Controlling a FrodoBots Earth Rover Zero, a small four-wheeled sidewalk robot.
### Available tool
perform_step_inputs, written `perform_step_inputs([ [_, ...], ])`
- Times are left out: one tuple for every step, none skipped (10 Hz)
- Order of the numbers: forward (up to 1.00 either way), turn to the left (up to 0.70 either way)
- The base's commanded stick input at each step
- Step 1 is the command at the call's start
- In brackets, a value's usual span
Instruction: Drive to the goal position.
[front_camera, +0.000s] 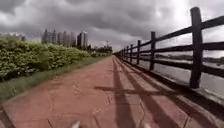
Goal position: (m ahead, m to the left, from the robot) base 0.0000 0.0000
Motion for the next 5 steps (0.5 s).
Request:
perform_step_inputs([
  [0.50,0.08],
  [0.50,0.06],
  [0.50,0.04],
  [0.50,0.01],
  [0.50,0.00],
])
